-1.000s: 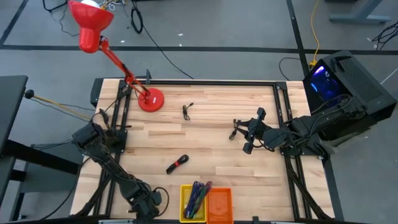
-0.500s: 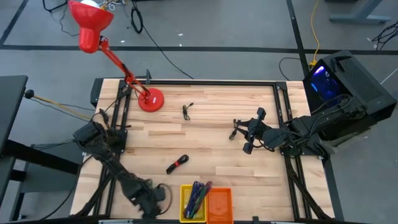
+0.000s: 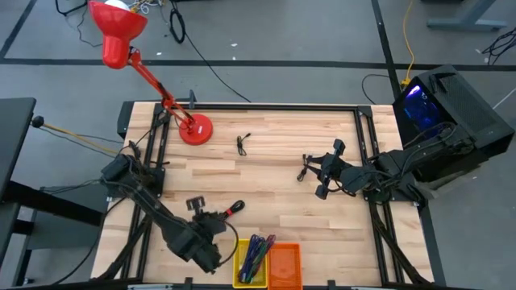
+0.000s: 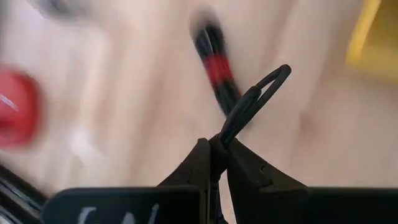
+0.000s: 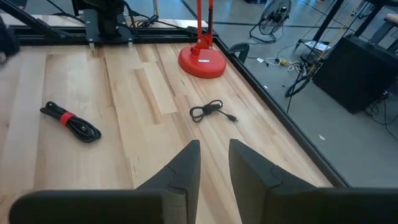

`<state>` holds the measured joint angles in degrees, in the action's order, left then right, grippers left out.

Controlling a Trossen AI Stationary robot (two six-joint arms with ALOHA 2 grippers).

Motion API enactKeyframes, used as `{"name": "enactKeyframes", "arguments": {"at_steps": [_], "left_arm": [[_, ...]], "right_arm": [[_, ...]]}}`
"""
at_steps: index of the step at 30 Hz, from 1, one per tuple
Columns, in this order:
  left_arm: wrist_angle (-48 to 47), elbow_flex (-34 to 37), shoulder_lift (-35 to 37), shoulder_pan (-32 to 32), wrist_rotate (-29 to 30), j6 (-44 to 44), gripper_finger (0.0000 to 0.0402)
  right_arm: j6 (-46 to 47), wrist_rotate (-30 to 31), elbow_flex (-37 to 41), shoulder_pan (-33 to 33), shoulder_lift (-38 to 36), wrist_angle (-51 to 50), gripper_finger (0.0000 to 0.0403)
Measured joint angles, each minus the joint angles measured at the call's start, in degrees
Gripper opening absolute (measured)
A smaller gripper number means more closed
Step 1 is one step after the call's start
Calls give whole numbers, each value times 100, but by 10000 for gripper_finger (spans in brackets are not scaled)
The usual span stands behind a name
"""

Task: Pick & Place USB Port
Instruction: Put the black USB cable into the orange bin

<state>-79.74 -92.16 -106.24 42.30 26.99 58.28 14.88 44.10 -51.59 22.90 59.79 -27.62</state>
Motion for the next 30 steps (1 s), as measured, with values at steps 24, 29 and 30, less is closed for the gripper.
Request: {"name": "enactKeyframes", "arguments": {"at_steps": [24,29,30], "left_arm": [[3605,-1906,24,-1378,2612,-5900,31],[4185,-1906,24,-2000,1816,-6539,31],[4160,-1906,22,-2106,1774,-6541,31]], "right_arm": [[-2417,-1204,-7,232,818,3074,86],[-2514,-939,-7,288,818,3158,86],[-2552,-813,-7,322,776,3091,86]]}}
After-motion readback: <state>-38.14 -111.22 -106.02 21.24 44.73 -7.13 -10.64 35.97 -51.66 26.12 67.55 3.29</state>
